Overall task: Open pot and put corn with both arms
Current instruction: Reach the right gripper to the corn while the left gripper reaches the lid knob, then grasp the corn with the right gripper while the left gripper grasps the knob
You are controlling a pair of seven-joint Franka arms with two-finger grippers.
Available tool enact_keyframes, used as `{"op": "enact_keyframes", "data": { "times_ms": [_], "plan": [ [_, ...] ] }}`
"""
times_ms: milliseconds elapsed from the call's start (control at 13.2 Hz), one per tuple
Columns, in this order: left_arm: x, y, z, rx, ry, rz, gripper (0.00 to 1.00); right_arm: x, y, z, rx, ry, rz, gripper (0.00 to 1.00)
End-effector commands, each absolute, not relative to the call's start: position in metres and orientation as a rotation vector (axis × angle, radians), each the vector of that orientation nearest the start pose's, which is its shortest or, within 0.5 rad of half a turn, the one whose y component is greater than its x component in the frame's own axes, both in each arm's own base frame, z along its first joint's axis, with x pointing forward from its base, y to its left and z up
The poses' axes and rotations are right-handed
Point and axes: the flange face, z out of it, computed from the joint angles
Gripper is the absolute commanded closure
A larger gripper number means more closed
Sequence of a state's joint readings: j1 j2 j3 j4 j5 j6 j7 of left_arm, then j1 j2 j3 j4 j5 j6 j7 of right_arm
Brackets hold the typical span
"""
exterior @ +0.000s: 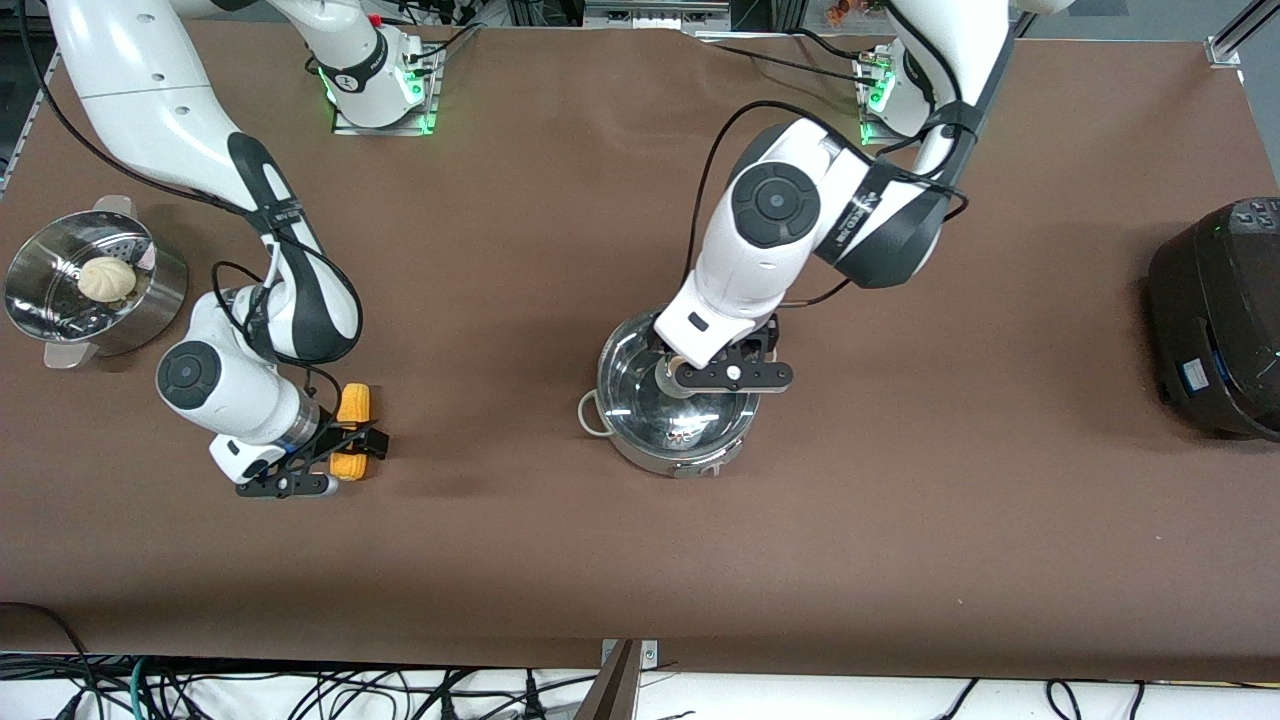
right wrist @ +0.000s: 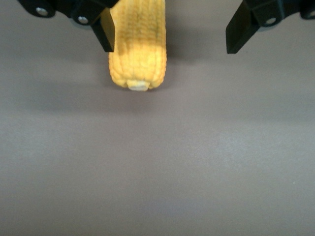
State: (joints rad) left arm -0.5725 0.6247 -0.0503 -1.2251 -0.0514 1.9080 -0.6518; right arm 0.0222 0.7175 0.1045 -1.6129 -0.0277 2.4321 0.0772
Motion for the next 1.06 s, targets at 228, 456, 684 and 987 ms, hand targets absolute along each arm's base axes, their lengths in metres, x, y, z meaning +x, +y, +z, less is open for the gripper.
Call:
{"op": "enact_keyframes", "data": {
  "times_ms": [228,456,684,987],
  "plan": [
    [0.61,-0.445,0.376,-3.251,-0.099,-0.03,0.0,0.705,0.073,0.199,-3.061,-0.116,-0.166,0.0],
    [0.612,-0.447,0.361,-3.252,-0.096,-0.038,0.0,0.704,0.073,0.197,-3.061,-0.146,-0.16,0.67],
    [0.607,-0.454,0.355,-3.218,-0.042,-0.076,0.09,0.704,0.072,0.195,-3.059,-0.229,-0.154,0.92],
    [0.599,-0.461,0.349,-3.2,-0.003,-0.073,0.47,0.704,0.067,0.195,-3.058,-0.222,-0.155,0.76]
  ]
}}
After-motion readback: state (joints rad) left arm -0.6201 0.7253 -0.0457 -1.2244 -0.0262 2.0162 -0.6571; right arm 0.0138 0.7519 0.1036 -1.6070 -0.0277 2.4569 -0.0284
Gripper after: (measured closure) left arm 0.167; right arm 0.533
